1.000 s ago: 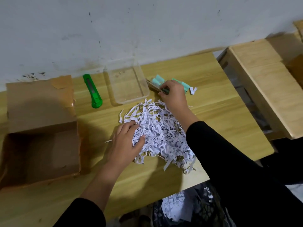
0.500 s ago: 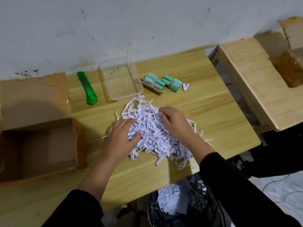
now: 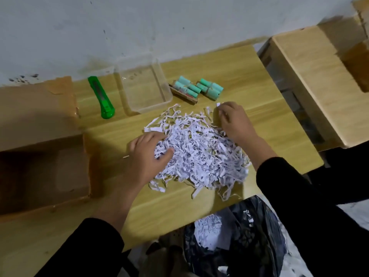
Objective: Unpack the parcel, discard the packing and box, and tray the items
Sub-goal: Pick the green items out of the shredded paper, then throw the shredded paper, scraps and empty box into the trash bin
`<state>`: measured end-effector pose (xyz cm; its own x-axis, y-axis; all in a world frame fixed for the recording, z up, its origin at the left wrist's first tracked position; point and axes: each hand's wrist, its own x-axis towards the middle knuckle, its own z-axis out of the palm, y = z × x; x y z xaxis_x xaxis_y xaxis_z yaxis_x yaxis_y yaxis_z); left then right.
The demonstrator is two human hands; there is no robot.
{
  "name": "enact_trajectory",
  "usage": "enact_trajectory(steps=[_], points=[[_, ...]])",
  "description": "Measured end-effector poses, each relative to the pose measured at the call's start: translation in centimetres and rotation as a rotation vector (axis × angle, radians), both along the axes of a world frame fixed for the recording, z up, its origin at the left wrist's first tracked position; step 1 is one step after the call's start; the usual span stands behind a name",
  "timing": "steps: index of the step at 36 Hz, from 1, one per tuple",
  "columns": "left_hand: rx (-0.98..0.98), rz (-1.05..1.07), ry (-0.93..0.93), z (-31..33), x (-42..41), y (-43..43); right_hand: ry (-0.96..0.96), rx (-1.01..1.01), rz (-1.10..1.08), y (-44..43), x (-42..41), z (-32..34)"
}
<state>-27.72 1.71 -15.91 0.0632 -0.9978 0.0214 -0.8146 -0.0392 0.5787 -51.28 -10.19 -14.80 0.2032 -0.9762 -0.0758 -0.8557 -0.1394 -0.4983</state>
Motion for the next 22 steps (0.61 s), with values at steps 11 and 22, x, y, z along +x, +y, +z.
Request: enact_trajectory(steps=[11,22], points=[[0.023,-0.090,0.168,2.2,-1.6,0.3,-0.207,0.005,-0.019,7.7,-0.8,3.1],[0.337,-0.229,-0.163,1.9,2.9,3.6,0.013,0.340,0.015,15.9,-7.4,2.9]])
